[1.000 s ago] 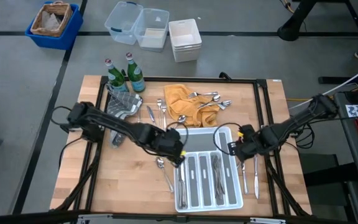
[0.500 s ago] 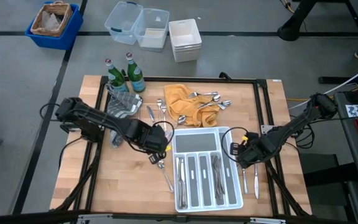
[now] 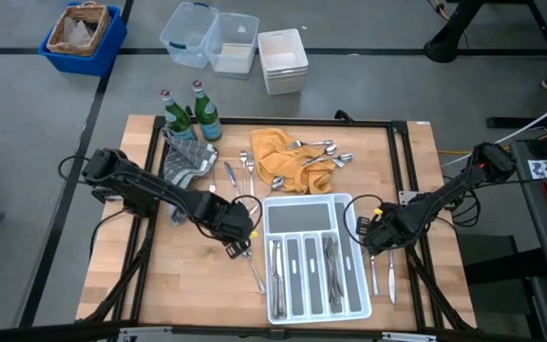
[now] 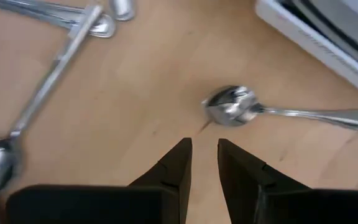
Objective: Sort silverware
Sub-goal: Put the spoon into the silverware tray
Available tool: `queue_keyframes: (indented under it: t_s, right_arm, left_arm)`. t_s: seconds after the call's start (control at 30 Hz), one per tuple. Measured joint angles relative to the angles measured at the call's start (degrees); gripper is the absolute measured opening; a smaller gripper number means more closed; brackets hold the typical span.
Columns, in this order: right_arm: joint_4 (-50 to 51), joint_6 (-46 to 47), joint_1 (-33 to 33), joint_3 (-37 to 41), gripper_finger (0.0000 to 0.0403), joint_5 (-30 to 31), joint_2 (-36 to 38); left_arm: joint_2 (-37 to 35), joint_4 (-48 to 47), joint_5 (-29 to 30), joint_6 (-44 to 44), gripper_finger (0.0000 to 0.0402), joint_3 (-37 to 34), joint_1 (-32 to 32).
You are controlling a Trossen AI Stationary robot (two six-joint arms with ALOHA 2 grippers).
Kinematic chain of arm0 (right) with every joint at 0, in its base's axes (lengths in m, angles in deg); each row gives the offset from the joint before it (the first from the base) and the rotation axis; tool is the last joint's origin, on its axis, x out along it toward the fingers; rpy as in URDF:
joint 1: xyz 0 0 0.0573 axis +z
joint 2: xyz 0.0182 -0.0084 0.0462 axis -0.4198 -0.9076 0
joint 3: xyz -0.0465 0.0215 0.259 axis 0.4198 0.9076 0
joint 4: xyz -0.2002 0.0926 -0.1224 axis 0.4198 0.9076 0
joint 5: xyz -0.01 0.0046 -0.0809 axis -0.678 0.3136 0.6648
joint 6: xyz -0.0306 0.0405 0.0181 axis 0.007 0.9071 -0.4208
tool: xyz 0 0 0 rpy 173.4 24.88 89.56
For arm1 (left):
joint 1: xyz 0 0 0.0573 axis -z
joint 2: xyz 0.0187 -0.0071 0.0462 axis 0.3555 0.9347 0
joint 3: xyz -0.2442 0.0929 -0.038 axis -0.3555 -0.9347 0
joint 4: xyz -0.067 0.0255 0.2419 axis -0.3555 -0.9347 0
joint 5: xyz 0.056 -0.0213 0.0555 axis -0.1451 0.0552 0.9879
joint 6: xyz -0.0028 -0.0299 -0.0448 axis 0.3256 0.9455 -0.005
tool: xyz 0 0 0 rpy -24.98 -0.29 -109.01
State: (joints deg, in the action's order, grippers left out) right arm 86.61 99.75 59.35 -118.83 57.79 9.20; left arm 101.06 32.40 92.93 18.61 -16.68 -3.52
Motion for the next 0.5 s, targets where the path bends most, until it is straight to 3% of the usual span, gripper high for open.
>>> queue_keyframes:
  t_s: [0.5]
  right_arm:
    - [-1.2,0.0,0.0,0.8,0.0122,0.3,0.0]
  left_arm:
    - [0.0,9.0,-1.0,1.1,0.0067,-0.8,0.0]
